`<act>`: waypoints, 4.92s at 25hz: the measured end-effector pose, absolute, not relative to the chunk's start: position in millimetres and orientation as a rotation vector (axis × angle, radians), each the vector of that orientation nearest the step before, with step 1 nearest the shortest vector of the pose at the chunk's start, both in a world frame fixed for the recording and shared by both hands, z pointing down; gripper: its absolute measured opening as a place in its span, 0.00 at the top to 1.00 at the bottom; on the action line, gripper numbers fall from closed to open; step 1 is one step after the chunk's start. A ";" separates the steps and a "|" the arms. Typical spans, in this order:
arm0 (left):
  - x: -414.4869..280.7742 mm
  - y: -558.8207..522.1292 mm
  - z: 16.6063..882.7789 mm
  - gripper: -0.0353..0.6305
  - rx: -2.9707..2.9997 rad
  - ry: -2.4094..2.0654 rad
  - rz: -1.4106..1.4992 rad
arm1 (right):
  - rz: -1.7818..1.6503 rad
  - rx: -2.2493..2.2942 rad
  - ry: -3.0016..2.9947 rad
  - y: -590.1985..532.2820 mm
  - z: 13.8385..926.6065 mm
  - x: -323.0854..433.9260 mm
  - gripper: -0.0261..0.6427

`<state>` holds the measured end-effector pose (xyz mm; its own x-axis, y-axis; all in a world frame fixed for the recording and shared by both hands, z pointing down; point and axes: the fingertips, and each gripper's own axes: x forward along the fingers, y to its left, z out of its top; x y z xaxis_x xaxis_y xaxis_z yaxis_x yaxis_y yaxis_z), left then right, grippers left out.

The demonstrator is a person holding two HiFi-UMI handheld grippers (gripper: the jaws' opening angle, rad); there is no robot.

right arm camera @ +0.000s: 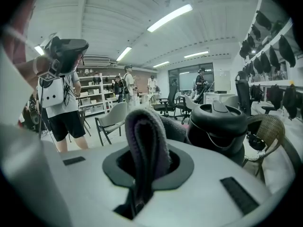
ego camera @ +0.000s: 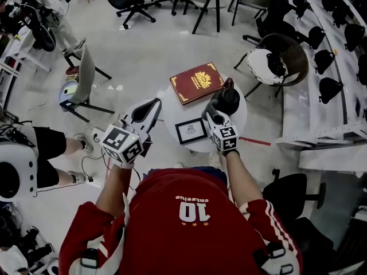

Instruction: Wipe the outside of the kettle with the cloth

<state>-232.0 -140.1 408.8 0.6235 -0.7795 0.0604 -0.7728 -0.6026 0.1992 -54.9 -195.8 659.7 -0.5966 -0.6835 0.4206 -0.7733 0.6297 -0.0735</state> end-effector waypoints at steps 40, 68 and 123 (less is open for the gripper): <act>-64.8 -178.0 385.7 0.94 2.640 -1.304 -0.105 | 0.142 1.029 -2.744 -202.0 519.1 89.4 0.89; 4.6 -231.7 423.9 0.94 2.532 -1.488 0.058 | 0.273 0.861 -2.682 -290.6 638.2 159.8 0.89; -13.1 -191.2 441.3 0.94 2.411 -1.648 0.221 | 0.444 0.570 -2.570 -265.5 757.6 129.8 0.89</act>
<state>-13.1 -191.2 441.3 0.3627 -0.9000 0.2417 -0.9319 -0.3515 0.0895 129.8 -265.5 757.6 -0.8044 -0.3128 0.5051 -0.4641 0.8617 -0.2054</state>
